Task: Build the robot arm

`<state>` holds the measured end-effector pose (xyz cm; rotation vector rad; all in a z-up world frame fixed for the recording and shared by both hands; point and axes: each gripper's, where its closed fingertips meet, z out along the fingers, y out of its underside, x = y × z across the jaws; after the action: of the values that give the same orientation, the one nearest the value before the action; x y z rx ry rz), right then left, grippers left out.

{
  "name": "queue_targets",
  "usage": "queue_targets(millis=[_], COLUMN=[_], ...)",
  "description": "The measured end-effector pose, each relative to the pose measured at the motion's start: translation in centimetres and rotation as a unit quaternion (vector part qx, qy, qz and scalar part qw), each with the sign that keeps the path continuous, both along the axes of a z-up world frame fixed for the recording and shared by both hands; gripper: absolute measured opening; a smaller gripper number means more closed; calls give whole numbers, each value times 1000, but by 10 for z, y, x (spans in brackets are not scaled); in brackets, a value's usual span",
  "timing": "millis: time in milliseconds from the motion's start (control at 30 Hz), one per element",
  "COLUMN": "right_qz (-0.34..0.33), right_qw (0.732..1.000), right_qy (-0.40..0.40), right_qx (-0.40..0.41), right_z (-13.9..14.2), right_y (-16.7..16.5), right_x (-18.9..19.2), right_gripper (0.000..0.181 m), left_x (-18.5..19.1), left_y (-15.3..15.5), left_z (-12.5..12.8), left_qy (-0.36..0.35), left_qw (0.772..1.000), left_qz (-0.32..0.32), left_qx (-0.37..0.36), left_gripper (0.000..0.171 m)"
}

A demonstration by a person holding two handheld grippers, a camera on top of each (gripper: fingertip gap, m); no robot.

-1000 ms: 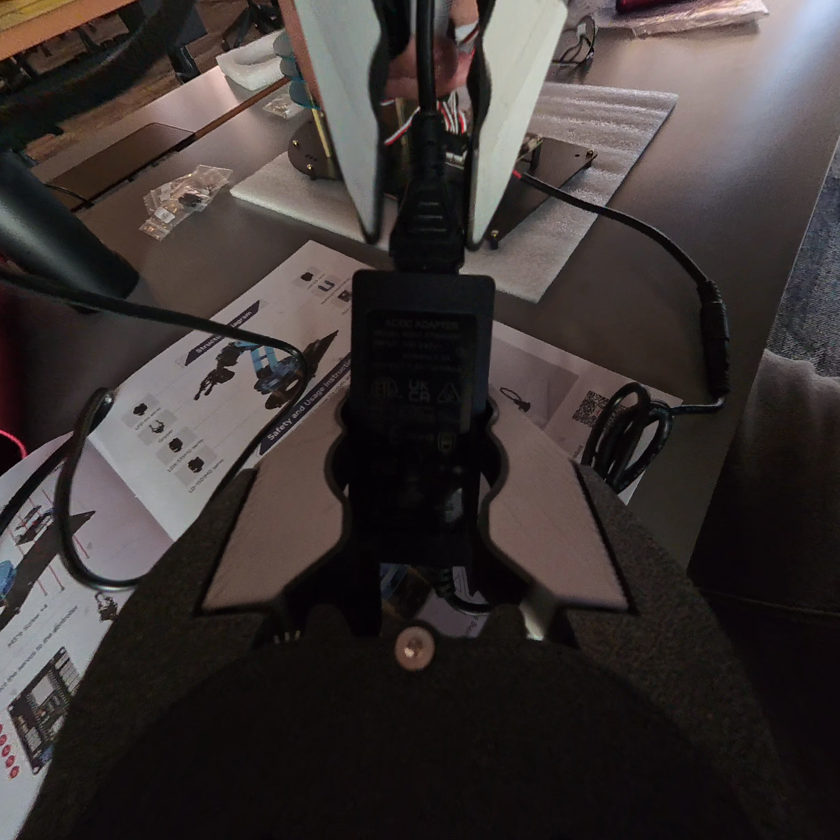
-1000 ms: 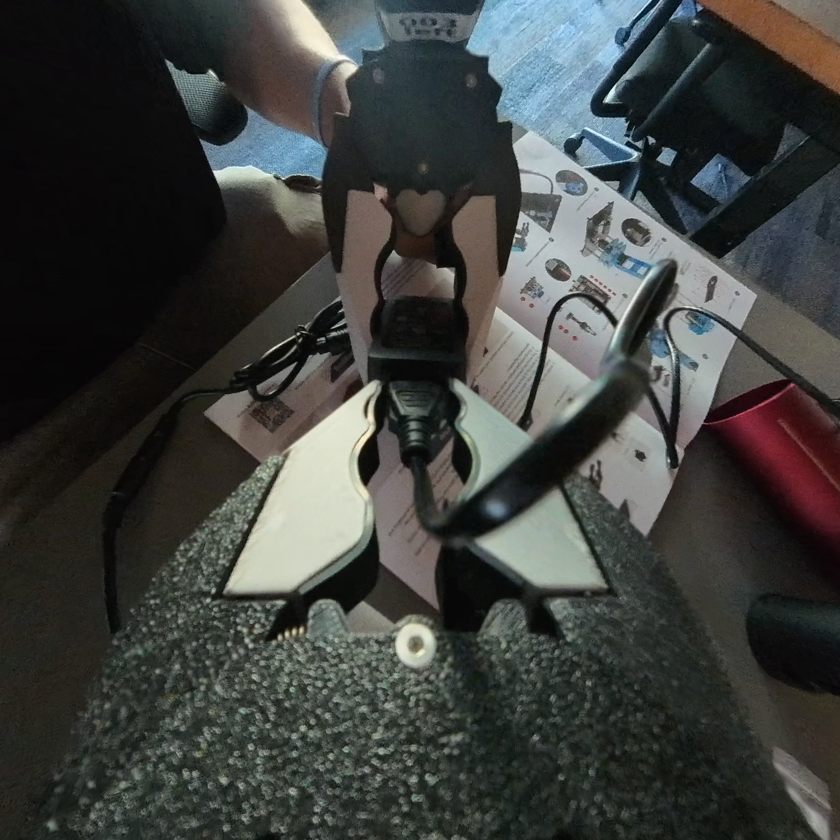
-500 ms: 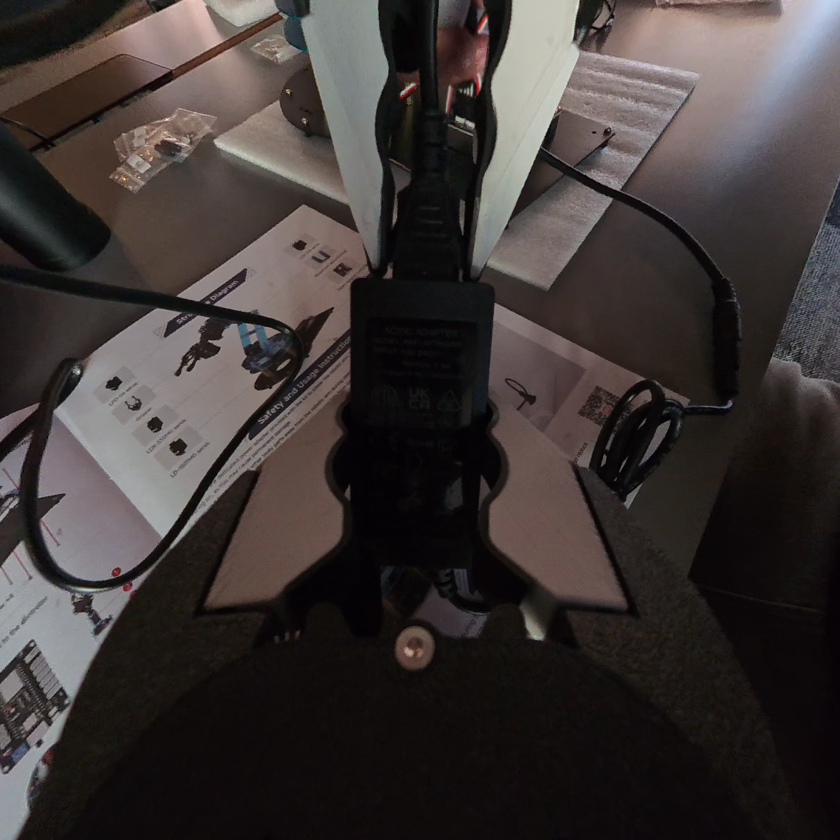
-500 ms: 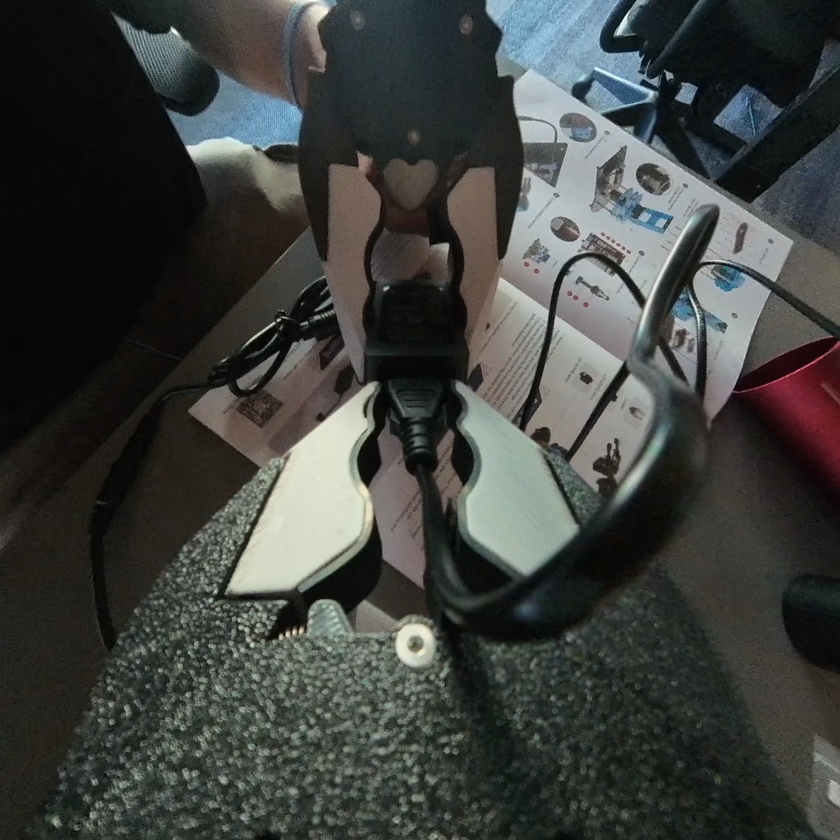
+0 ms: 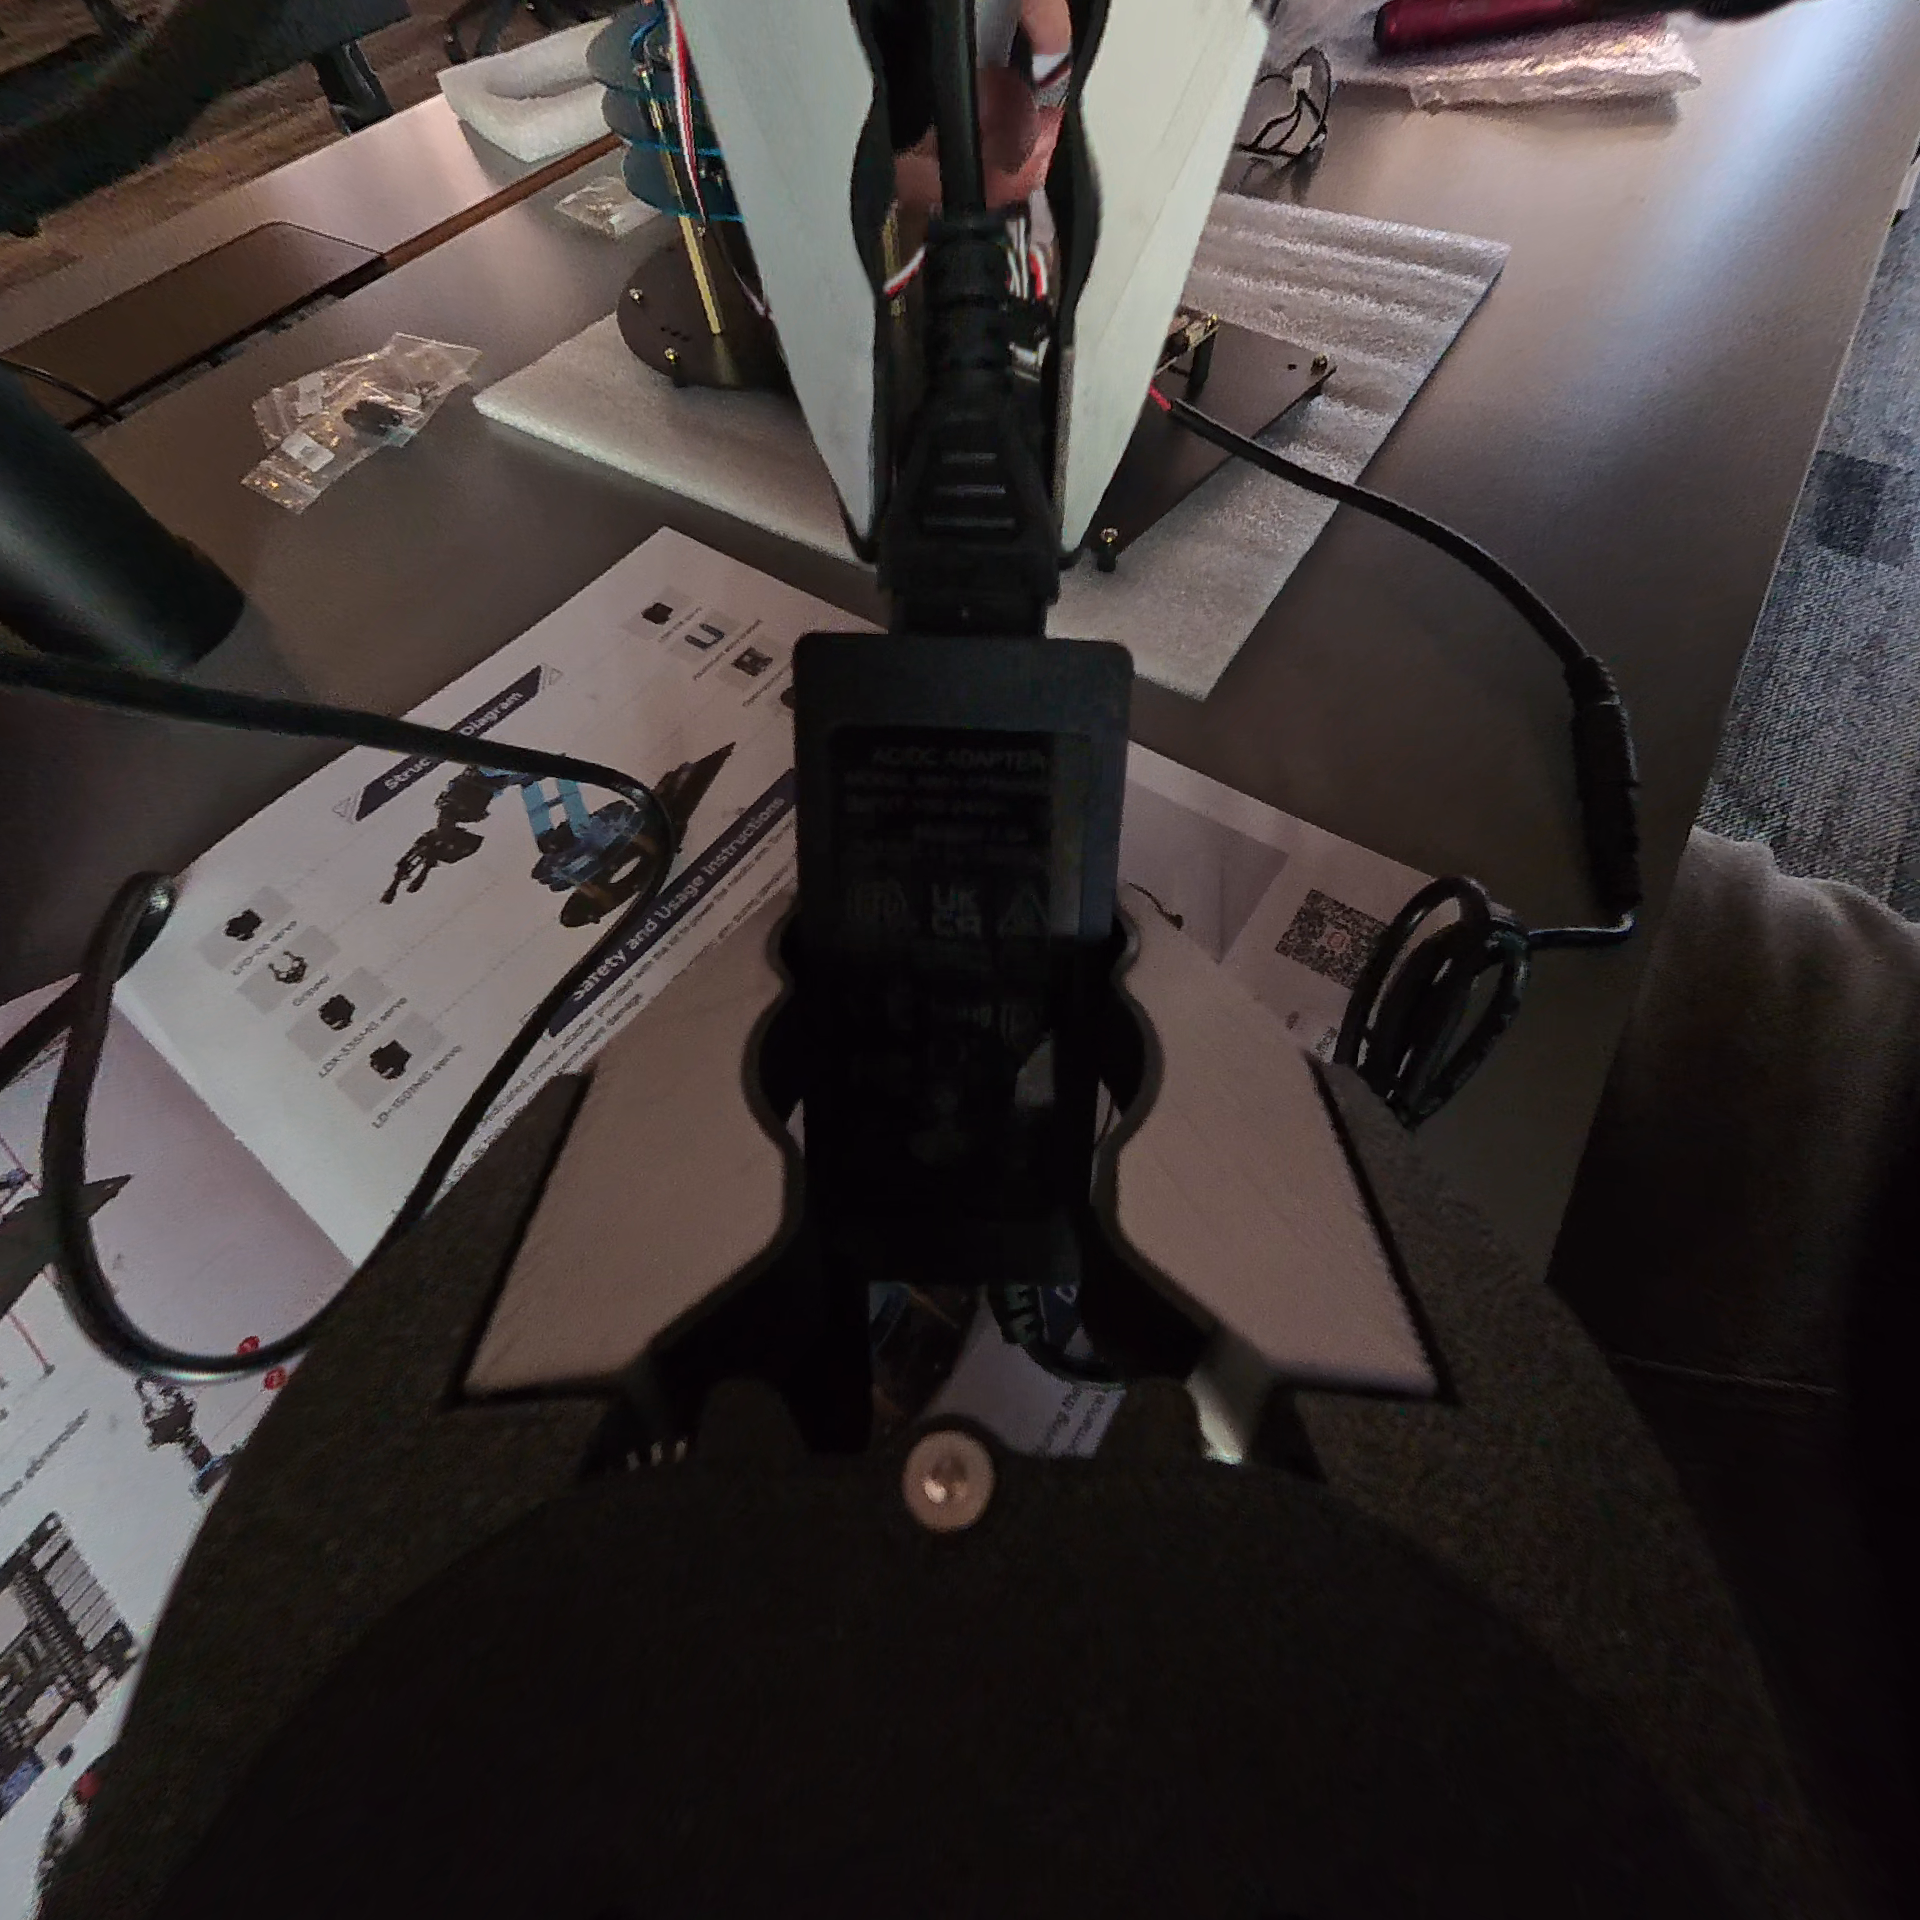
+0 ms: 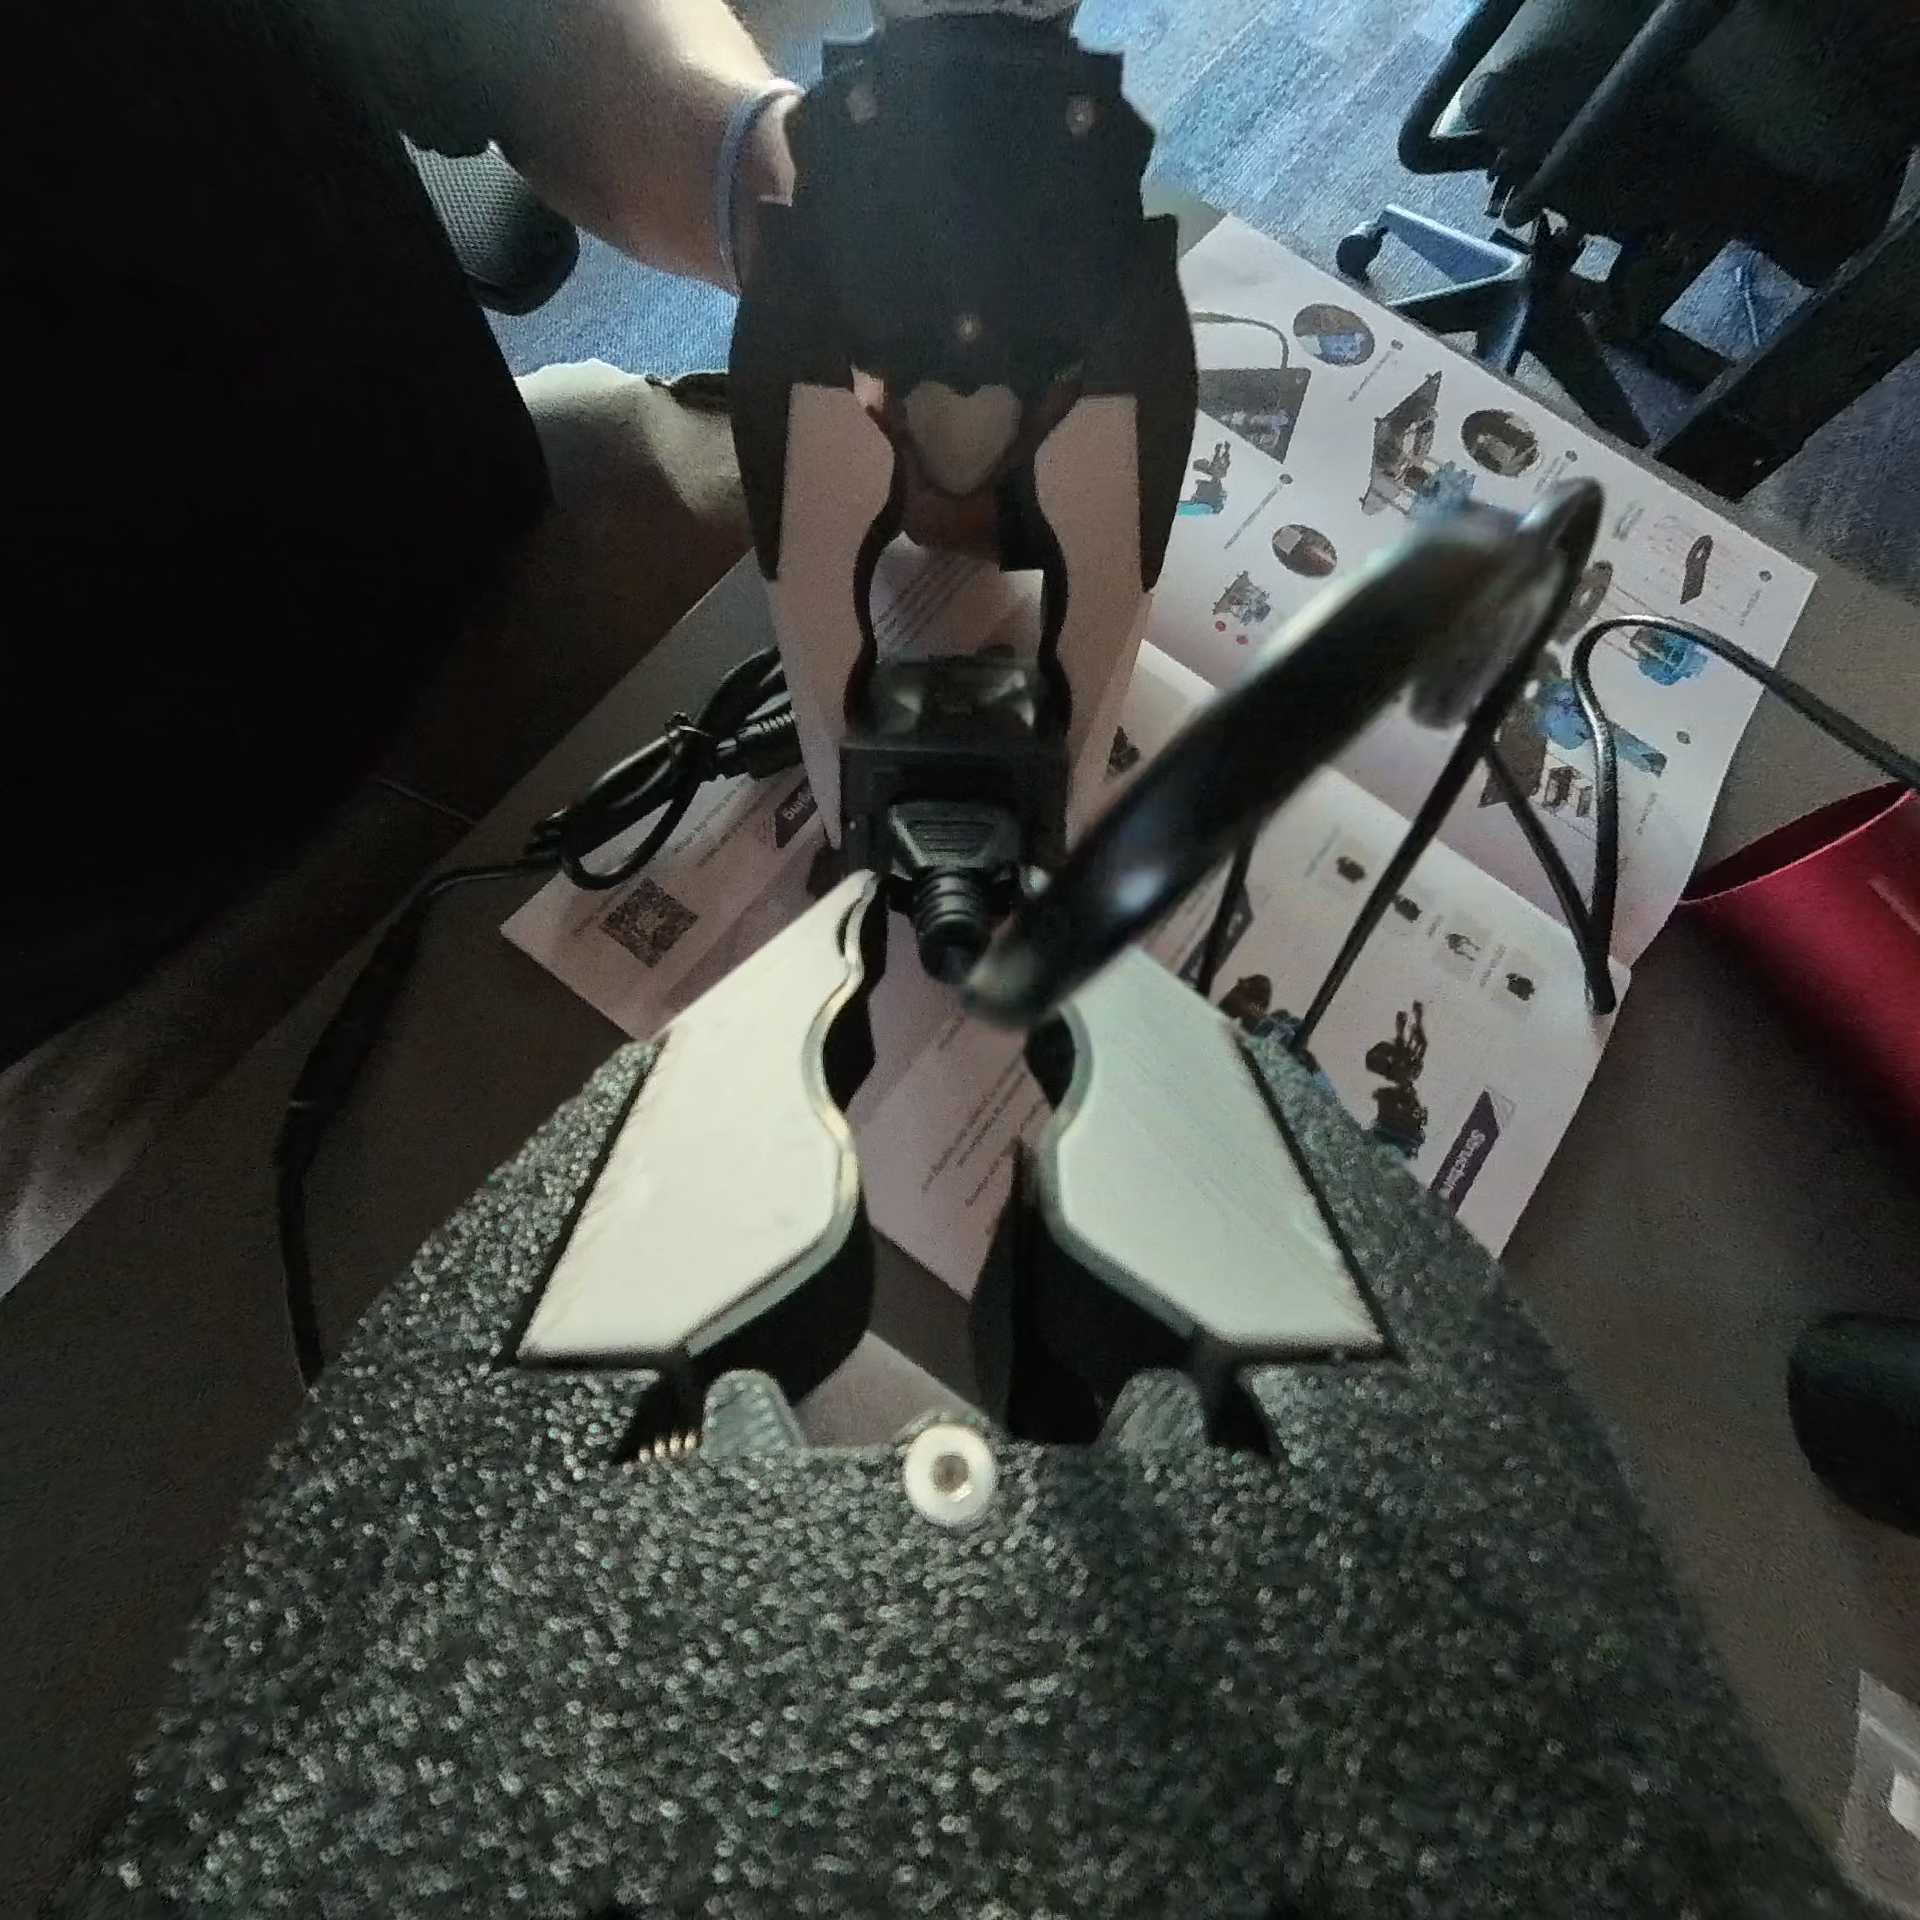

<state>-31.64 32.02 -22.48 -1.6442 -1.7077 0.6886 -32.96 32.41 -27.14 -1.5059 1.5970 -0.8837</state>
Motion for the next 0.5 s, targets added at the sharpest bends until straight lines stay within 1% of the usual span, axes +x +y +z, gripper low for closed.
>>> queue_targets(millis=[67, 133, 167, 200, 233, 333, 500], right_qz=[-2, -10, -16, -19, -21, -21, -10], right_qw=[1000, 999, 998, 998, 998, 999, 998], right_qy=[-1, -48, -59, -61, -56, -13, -45], right_qx=[-1, 14, 4, -2, -11, -29, -30], right_z=[1, -9, -10, -9, -7, 10, 17], right_y=[1, 4, 5, 5, 5, 5, 5], right_x=[-2, 3, 4, 3, 2, -3, -8], right_gripper=[22, 22, 22, 22, 22, 23, 23], left_x=[0, 1, 1, 1, 1, 4, 3], left_y=[0, 3, 3, 3, 3, 1, 0], left_z=[0, -6, -7, -6, -5, 5, 9], left_qy=[2, 19, 21, 20, 17, -17, -27], left_qw=[1000, 1000, 1000, 1000, 1000, 999, 998], left_qz=[1, 11, 11, 8, 6, 0, -10], left_qx=[-10, -5, -9, -19, -24, -35, -56], left_gripper=[51, 51, 50, 56, 51, 51, 51])
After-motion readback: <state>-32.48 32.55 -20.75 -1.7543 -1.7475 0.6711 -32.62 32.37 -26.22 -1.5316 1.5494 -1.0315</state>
